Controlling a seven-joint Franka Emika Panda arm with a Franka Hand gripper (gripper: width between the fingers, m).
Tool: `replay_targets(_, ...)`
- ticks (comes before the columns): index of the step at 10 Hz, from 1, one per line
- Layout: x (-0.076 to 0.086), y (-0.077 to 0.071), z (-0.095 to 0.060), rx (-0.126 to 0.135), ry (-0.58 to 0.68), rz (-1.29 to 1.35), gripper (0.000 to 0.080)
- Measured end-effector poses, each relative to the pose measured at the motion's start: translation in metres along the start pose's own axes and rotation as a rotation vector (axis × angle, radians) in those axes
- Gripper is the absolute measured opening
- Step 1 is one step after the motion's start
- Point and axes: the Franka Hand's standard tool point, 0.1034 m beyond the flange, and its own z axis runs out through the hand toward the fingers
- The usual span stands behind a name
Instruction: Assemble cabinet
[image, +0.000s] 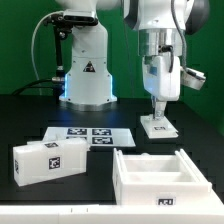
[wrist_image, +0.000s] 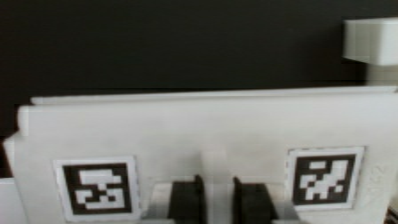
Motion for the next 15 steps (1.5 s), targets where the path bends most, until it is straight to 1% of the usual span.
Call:
replay_targets(1, 0.0, -0.001, 0.0, 0.0, -0.006, -0.002, 0.0064)
replay_targets(2, 0.004, 0.001, 0.002, -0.01, -0.013, -0.005, 0.0064)
replay_targets(3, 0.019, 0.003, 0.005, -0.057, -0.032, 0.043, 0.0064)
replay_targets(4, 0.023, 0.003, 0.005, -0.104, -0.041, 0.087, 0.0064)
replay_targets(5, 0.023, 0.003, 0.005, -0.112, -0.042, 0.093, 0.0064)
replay_targets(6, 0.021, 0.004, 0.006, -0.11, -0.044, 0.081, 0.0064)
replay_targets(8, 0.019, 0.006, 0.007, -0.115, -0.04, 0.084, 0.0064)
replay_targets(9, 0.015, 0.007, 0.009, -0.126, -0.04, 0.076, 0.0064)
replay_targets(10, 0.015, 0.005, 0.01, -0.153, -0.044, 0.071, 0.0064)
replay_targets(11, 0.008, 0.004, 0.01, -0.183, -0.013, 0.112, 0.0064)
replay_targets(12, -0.005, 0.005, 0.01, -0.216, 0.046, 0.112, 0.0064)
replay_targets(13, -0.017, 0.009, 0.012, -0.214, 0.084, 0.097, 0.0064)
replay_targets(14, -0.024, 0.015, 0.014, -0.236, 0.108, 0.06, 0.0064)
replay_targets(15, -0.032, 0.018, 0.017, -0.254, 0.127, -0.007, 0.0064)
